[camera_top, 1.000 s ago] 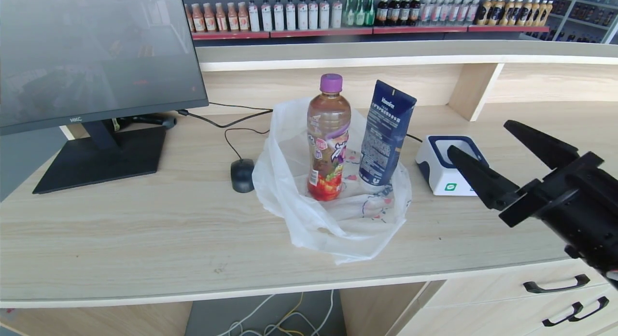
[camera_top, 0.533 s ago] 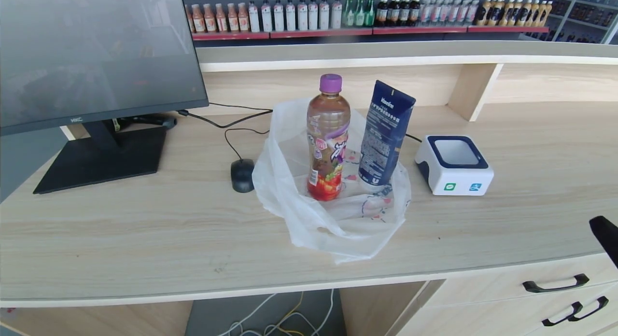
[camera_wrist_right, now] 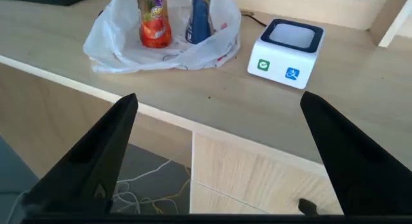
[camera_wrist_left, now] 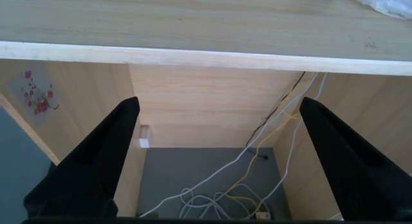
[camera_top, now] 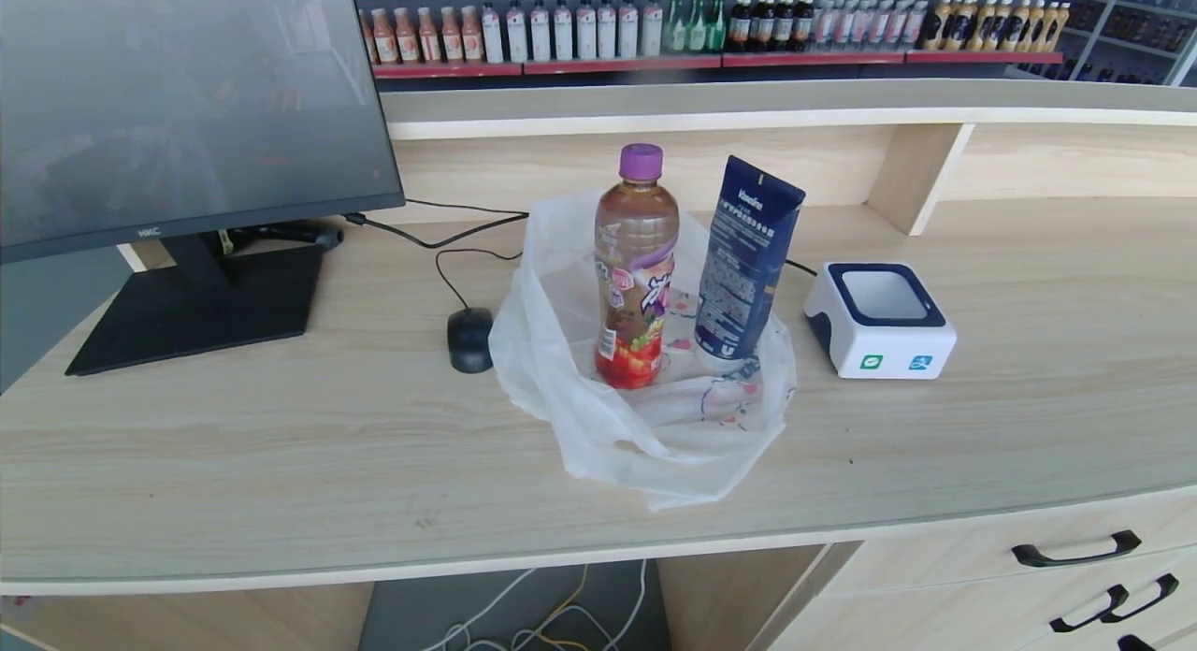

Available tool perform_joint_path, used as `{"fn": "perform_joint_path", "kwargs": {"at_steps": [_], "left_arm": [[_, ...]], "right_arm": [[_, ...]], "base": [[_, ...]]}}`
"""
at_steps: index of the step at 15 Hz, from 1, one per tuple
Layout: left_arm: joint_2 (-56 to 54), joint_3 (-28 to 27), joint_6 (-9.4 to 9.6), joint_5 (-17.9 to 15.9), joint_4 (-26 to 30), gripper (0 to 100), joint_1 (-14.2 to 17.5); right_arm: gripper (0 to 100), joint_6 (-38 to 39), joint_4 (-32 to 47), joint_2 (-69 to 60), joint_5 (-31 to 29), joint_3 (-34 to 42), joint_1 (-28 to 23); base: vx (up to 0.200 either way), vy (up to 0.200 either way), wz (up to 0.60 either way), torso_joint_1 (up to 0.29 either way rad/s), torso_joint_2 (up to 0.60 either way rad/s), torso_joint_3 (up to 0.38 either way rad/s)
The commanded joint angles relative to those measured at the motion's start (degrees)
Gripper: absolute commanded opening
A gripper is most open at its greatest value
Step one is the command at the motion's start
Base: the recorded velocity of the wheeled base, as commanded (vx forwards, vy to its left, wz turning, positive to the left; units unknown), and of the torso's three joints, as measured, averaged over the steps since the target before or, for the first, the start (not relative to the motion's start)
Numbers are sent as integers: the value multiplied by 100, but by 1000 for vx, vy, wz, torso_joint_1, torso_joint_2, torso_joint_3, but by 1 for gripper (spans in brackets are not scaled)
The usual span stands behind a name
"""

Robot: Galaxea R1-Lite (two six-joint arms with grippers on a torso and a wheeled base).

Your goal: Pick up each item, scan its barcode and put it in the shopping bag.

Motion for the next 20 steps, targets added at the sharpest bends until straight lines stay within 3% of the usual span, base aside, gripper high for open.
{"fn": "perform_joint_path", "kwargs": {"at_steps": [1,6,14,16,18,20], "left_arm": [[6,0,-1,0,0,100,0],[-2,0,-1,0,0,100,0],[6,0,-1,0,0,100,0],[-2,0,-1,0,0,100,0],[6,0,-1,0,0,100,0],[6,0,-1,0,0,100,9]], "right_arm": [[100,-32,1922,-1865,10,0,19],[100,-41,3293,-2806,18,-53,19],[100,-32,3293,-2999,335,-53,1513],[100,-32,3302,-2999,370,-53,1636],[100,-24,3407,-2999,889,-53,1671],[100,275,3557,-2999,783,-105,1469]], "base": [[0,0,0,0,0,0],[0,0,0,0,0,0],[0,0,0,0,0,0],[0,0,0,0,0,0],[0,0,0,0,0,0],[0,0,0,0,0,0]]}}
